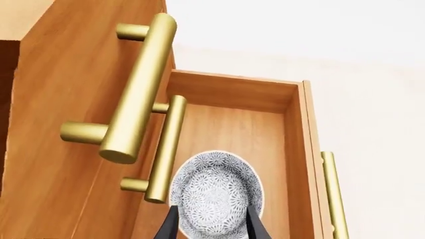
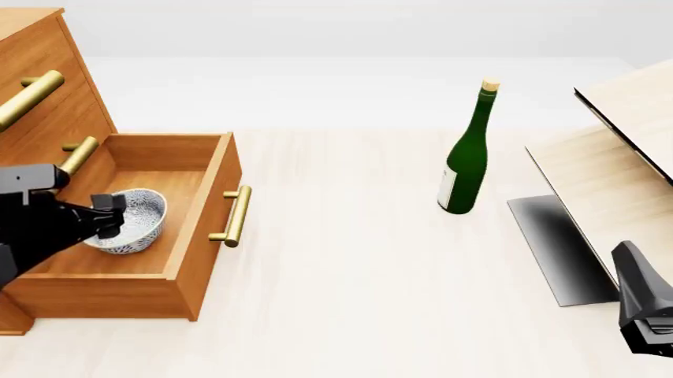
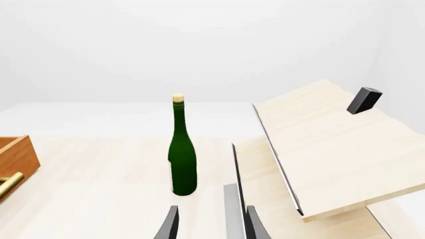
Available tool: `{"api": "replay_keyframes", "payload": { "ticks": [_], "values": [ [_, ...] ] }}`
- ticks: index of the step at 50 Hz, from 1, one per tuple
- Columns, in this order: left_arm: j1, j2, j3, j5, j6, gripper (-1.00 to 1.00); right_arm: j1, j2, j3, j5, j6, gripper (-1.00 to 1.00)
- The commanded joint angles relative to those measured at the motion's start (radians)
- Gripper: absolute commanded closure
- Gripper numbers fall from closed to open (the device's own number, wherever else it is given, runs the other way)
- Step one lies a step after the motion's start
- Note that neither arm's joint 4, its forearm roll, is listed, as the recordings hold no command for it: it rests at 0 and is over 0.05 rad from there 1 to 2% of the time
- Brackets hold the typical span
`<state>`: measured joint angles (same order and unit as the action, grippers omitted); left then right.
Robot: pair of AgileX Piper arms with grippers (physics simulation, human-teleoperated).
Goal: Put the bowl in the bottom drawer of the cabinet and close it.
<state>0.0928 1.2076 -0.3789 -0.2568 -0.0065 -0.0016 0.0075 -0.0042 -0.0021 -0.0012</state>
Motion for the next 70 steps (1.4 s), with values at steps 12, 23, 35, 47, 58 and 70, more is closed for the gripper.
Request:
{"api": "replay_keyframes", "payload": {
  "ticks": [12, 23, 35, 47, 58, 70],
  "values": [
    [-0.078, -0.099, -0.013, 0.054, -0.03, -1.0, 0.0, 0.0, 0.0, 0.0, 0.0, -1.0],
    [-0.126, -0.135, -0.019, 0.084, -0.042, -1.0, 0.0, 0.0, 0.0, 0.0, 0.0, -1.0],
    [-0.194, -0.185, -0.034, 0.132, -0.062, -1.0, 0.0, 0.0, 0.0, 0.0, 0.0, -1.0],
    [-0.271, -0.219, -0.047, 0.171, -0.098, -1.0, 0.0, 0.0, 0.0, 0.0, 0.0, -1.0],
    [-0.328, -0.236, -0.054, 0.191, -0.135, -1.0, 0.0, 0.0, 0.0, 0.0, 0.0, -1.0],
    [-0.405, -0.254, -0.065, 0.218, -0.179, -1.0, 0.0, 0.0, 0.0, 0.0, 0.0, -1.0]
  ]
}}
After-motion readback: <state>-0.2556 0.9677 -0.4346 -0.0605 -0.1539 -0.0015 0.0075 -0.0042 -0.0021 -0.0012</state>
